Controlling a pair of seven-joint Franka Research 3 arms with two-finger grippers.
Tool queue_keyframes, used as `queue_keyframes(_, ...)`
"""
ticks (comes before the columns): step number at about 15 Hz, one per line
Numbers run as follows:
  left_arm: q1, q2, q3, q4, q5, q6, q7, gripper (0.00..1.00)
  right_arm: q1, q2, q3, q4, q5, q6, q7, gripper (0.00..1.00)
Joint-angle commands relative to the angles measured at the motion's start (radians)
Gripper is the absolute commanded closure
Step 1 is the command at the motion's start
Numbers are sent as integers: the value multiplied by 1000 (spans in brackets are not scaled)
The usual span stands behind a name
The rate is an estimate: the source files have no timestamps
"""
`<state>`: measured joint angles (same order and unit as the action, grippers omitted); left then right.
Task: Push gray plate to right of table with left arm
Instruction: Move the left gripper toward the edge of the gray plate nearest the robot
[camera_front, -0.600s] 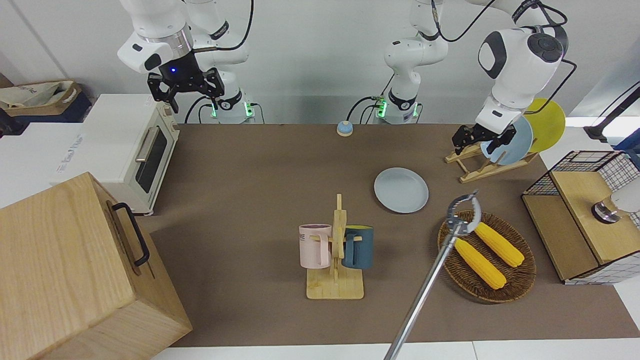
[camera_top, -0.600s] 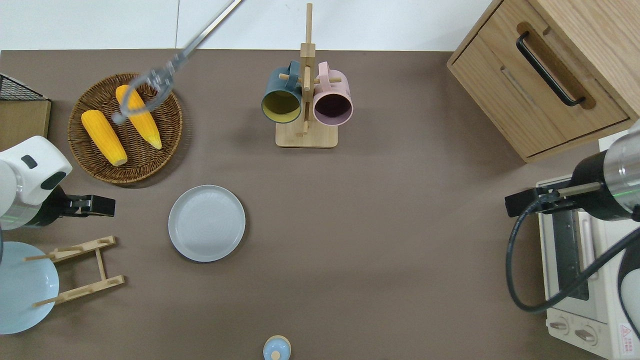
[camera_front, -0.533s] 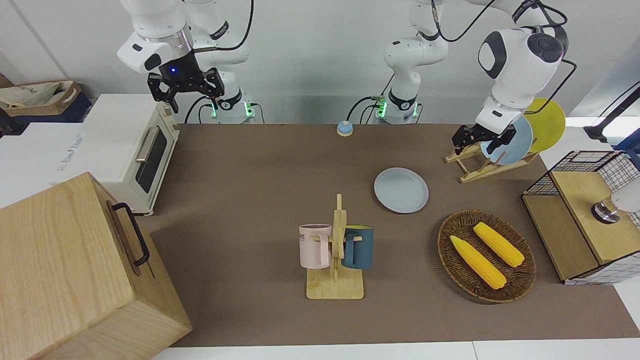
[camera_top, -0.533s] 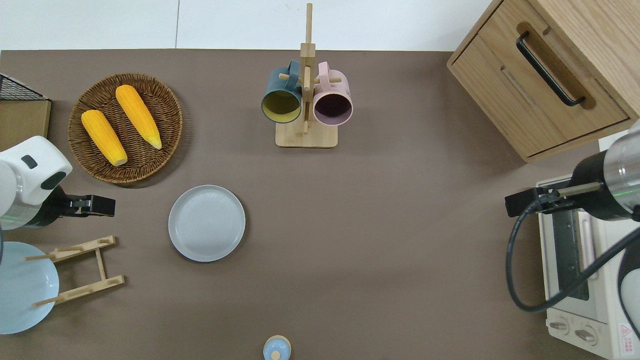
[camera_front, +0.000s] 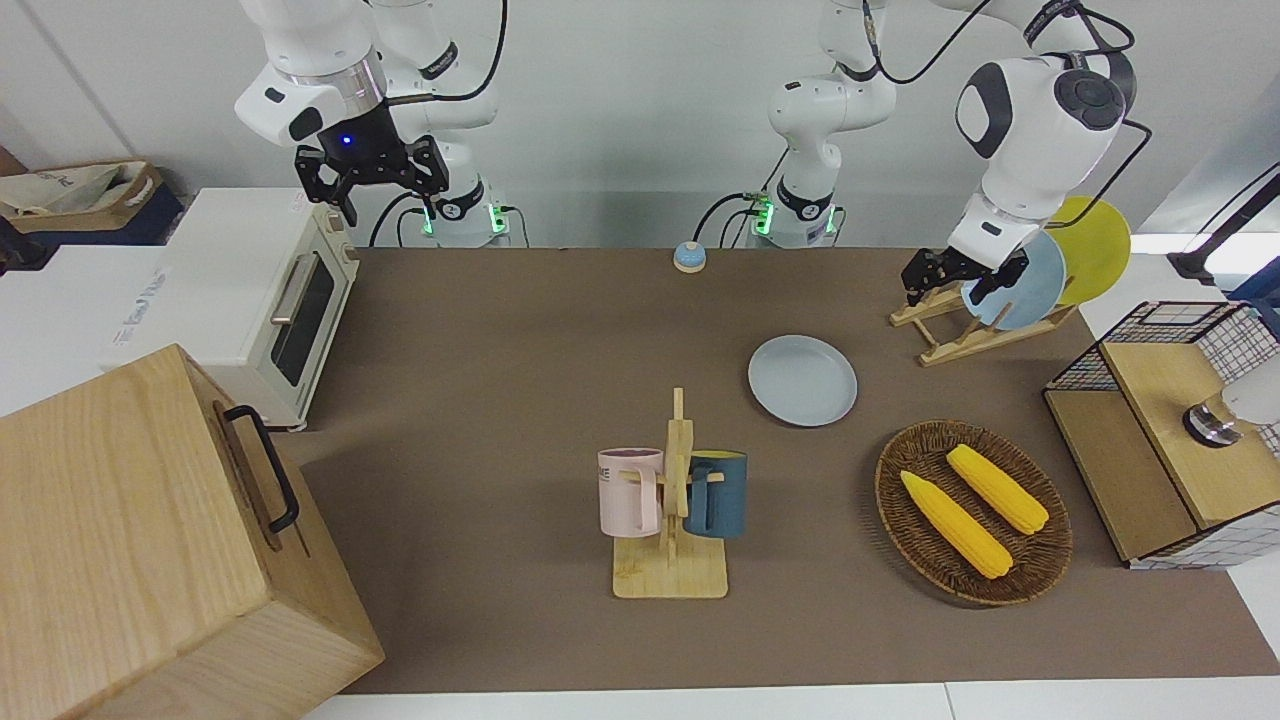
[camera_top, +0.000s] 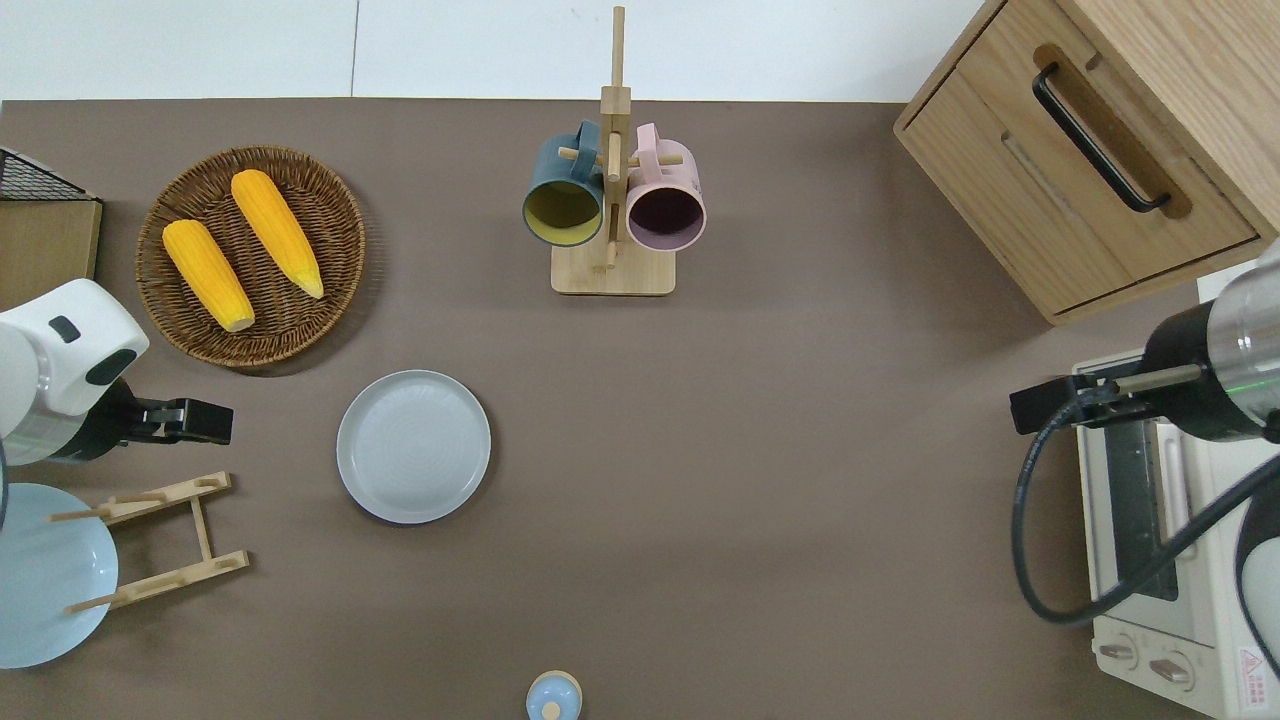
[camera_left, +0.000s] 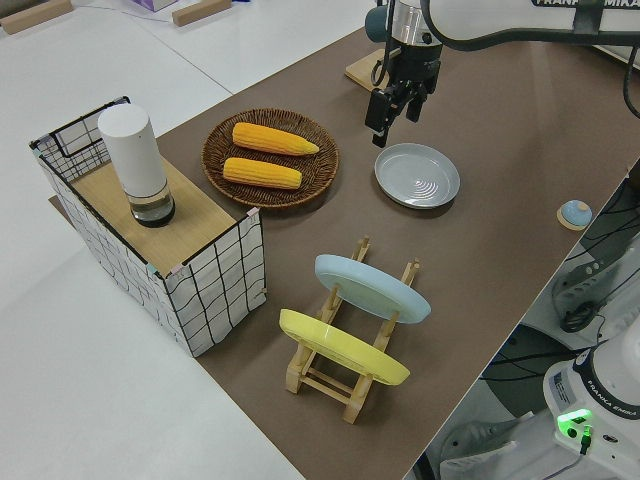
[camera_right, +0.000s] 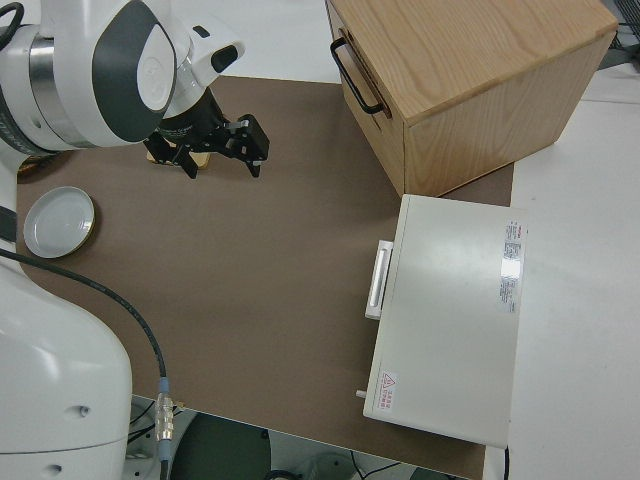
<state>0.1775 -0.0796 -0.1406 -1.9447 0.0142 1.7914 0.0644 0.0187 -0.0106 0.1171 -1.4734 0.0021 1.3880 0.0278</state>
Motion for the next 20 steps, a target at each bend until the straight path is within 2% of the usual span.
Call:
queue_keyframes(1, 10, -20, -1, -19, -16, -12, 17, 0, -20, -6, 13, 4, 10, -12, 0, 17)
queue_keyframes(13, -1, -37, -4, -49, -29, -37, 8, 2, -20, -6, 13, 4, 10, -12, 0, 17)
queue_keyframes(20, -3, -74, -4, -154, -80, 43, 9, 2, -20, -6, 15, 4, 10, -12, 0, 17)
